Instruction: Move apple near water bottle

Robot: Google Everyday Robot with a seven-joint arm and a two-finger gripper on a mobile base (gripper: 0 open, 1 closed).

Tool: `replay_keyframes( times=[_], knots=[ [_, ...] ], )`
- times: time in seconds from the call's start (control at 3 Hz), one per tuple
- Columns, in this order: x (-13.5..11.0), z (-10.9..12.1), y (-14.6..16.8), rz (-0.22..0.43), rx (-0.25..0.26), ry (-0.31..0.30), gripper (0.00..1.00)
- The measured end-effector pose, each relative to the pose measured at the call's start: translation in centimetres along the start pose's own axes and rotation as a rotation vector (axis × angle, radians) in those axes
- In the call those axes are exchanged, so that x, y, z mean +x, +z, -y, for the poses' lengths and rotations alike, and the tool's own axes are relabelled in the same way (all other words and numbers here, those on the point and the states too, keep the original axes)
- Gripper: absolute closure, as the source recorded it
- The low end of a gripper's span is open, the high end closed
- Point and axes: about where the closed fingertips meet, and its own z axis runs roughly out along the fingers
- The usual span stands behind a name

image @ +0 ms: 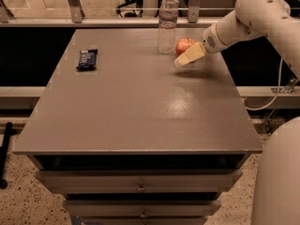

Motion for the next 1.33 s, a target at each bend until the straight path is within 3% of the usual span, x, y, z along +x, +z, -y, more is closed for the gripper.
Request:
replay_keyframes(
  times=[0.67, 1.0, 1.33],
  knots=[
    [0.9, 0.9, -2.9, 0.034, 0.014, -0.013, 0.0],
    [2.8, 2.2, -8.1, 0.144, 0.01, -0.048, 0.0],
    [4.5, 3.2, -9.8, 0.158, 0.029, -0.066, 0.0]
  ],
)
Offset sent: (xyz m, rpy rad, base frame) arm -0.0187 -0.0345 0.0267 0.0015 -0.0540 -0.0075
